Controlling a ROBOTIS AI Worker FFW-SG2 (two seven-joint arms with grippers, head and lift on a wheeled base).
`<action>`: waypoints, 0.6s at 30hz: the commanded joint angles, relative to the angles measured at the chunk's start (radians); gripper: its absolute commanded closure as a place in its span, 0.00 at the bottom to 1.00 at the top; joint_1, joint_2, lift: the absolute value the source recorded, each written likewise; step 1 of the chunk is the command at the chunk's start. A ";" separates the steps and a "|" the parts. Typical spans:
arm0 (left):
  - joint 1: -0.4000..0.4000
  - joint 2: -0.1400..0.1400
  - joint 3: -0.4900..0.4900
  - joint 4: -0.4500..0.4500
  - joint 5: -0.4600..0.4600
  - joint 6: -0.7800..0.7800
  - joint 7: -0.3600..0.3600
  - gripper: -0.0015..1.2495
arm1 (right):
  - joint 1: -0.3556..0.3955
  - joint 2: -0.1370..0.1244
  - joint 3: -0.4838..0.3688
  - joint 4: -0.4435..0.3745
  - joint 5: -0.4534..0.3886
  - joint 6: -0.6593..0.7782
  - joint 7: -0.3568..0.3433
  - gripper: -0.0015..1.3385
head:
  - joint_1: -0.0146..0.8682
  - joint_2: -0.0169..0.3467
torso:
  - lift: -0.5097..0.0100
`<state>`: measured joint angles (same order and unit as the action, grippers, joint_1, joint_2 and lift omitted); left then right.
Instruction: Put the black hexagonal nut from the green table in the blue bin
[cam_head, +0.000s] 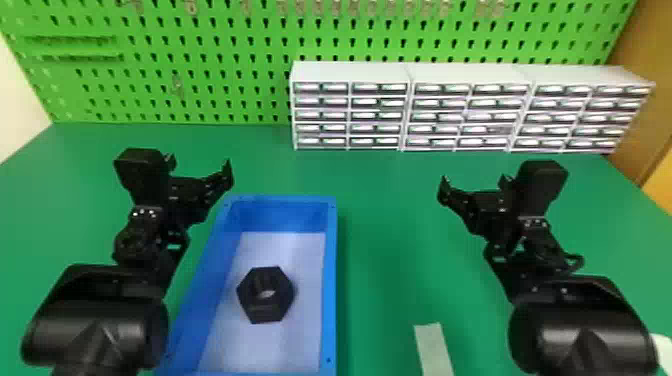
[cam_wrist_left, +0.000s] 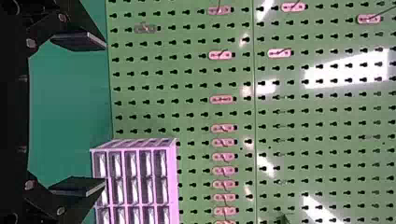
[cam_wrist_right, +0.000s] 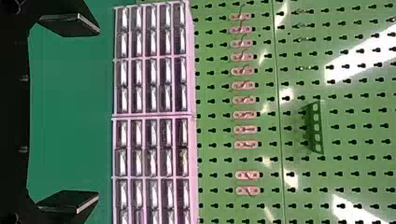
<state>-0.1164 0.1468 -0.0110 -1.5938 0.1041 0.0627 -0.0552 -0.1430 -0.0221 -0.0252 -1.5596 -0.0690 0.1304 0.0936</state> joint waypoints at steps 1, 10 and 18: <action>0.000 0.000 -0.004 0.000 0.000 0.000 0.000 0.19 | -0.001 -0.001 -0.001 0.001 0.000 0.000 0.000 0.05 | 0.79 0.19 | 0.79; -0.002 -0.001 -0.006 0.000 0.008 0.005 0.000 0.19 | -0.003 -0.002 0.001 0.001 0.000 0.000 0.000 0.05 | 0.79 0.19 | 0.79; -0.005 0.000 -0.003 0.000 0.008 0.005 0.000 0.19 | -0.004 -0.002 0.001 0.000 0.000 0.003 0.000 0.05 | 0.79 0.19 | 0.79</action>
<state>-0.1201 0.1461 -0.0130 -1.5938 0.1118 0.0674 -0.0556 -0.1470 -0.0245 -0.0244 -1.5591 -0.0697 0.1312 0.0936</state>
